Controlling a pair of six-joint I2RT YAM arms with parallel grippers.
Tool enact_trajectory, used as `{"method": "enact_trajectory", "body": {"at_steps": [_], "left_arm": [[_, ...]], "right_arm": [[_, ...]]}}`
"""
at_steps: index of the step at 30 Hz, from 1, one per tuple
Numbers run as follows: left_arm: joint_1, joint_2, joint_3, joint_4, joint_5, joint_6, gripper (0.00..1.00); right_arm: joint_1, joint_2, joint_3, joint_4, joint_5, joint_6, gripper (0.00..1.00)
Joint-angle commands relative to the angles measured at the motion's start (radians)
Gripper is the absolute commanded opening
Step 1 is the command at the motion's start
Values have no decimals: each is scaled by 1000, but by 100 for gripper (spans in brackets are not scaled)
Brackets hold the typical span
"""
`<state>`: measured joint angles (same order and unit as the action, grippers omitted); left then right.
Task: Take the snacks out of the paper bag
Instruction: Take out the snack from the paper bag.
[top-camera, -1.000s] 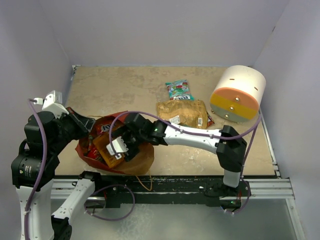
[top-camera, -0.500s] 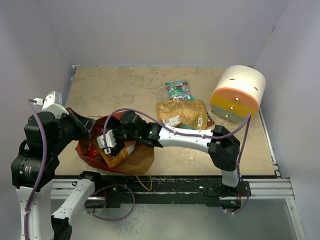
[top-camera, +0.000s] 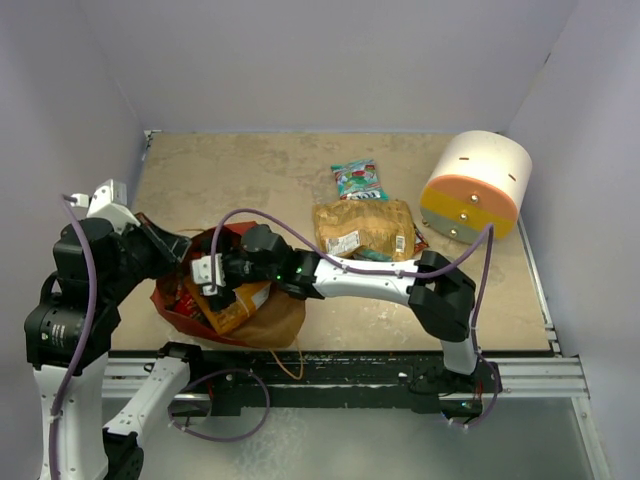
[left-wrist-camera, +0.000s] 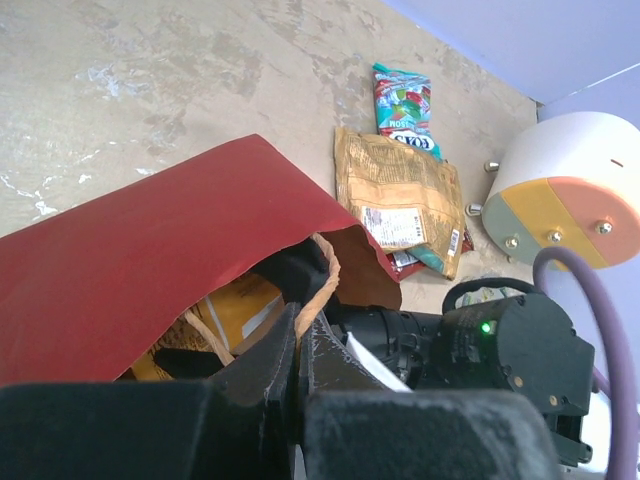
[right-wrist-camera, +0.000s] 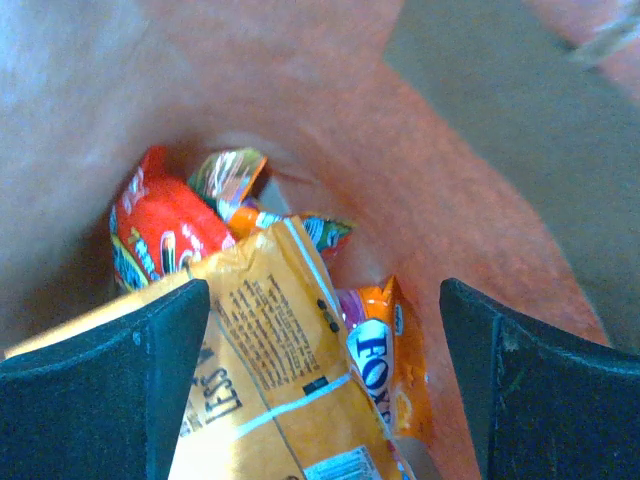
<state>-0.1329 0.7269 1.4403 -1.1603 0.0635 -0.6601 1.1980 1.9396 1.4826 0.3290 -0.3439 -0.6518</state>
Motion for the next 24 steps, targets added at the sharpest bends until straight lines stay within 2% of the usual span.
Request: {"method": "enact_trajectory", "body": {"at_steps": [1,3,8,15,21,24], "left_arm": [[-4,1,16,37,-14,-21,0],[-5,-19,5,50,-13,-20,0],[-4,-80,-30,82,-24,-36,0],[-4,-96,-49,133,-23,-26,0],[-4,-80,-53,151,-3,-18,0],[-4,-69,-56,163,20,-13,0]], "right_arm": [[15,-32,-52,313,38,319,99],[20,-39,-81,373,68,372,100],[30,-24,-65,390,134,380,100],[33,1,-70,449,105,445,100],[57,61,-30,386,182,431,100],[57,68,-41,342,123,357,97]]}}
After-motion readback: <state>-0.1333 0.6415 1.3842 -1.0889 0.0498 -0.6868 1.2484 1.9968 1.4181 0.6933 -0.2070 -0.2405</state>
